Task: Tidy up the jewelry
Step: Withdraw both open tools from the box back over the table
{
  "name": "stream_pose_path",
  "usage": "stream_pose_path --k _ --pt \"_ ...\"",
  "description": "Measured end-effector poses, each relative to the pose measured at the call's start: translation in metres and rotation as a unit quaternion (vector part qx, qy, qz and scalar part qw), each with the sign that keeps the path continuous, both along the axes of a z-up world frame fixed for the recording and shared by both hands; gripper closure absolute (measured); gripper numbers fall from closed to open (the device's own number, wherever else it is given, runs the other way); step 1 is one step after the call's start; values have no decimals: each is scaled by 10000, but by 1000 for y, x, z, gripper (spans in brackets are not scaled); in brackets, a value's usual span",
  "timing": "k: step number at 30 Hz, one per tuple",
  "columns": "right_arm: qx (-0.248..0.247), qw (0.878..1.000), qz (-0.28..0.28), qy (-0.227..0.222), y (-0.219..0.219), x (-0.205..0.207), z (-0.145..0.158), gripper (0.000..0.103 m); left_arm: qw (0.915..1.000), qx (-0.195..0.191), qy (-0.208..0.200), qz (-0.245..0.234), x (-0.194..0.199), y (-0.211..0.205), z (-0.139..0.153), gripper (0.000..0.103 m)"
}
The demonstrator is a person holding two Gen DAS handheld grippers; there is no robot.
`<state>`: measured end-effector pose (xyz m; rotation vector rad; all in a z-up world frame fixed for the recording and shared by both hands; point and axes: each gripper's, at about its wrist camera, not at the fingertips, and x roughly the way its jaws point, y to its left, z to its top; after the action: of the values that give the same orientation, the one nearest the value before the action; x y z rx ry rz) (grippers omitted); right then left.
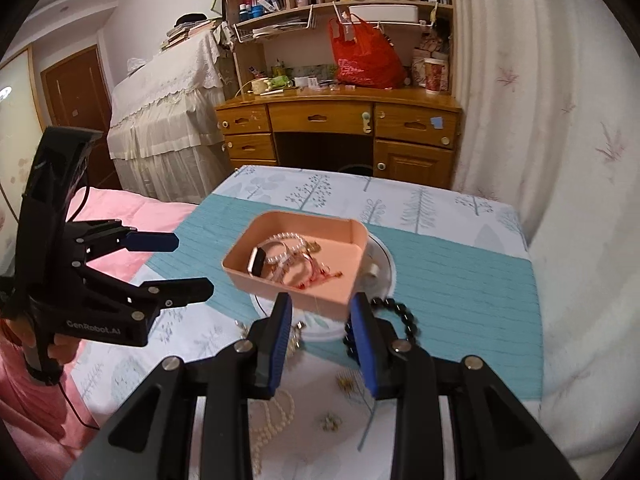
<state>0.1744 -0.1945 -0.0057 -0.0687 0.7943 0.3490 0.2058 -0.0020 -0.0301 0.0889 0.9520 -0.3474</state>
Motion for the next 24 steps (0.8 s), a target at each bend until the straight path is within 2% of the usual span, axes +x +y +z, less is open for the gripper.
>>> stream_pose_path --k 4,13,18,24 --pt "19 9999 -72 -113 -12 -20 -13 66 9995 106 73 -301 -14 -15 -14 25" --pt "-324 9989 -163 -309 -31 -60 -62 65 9936 407 745 -747 -32 -42 -70 25" --pt "-222 9997 29 -109 -30 -68 -87 65 9896 582 996 -864 -41 -53 -98 23" --pt "-252 9995 182 106 -19 -67 -108 65 9874 474 1174 -949 -46 -62 -116 22"
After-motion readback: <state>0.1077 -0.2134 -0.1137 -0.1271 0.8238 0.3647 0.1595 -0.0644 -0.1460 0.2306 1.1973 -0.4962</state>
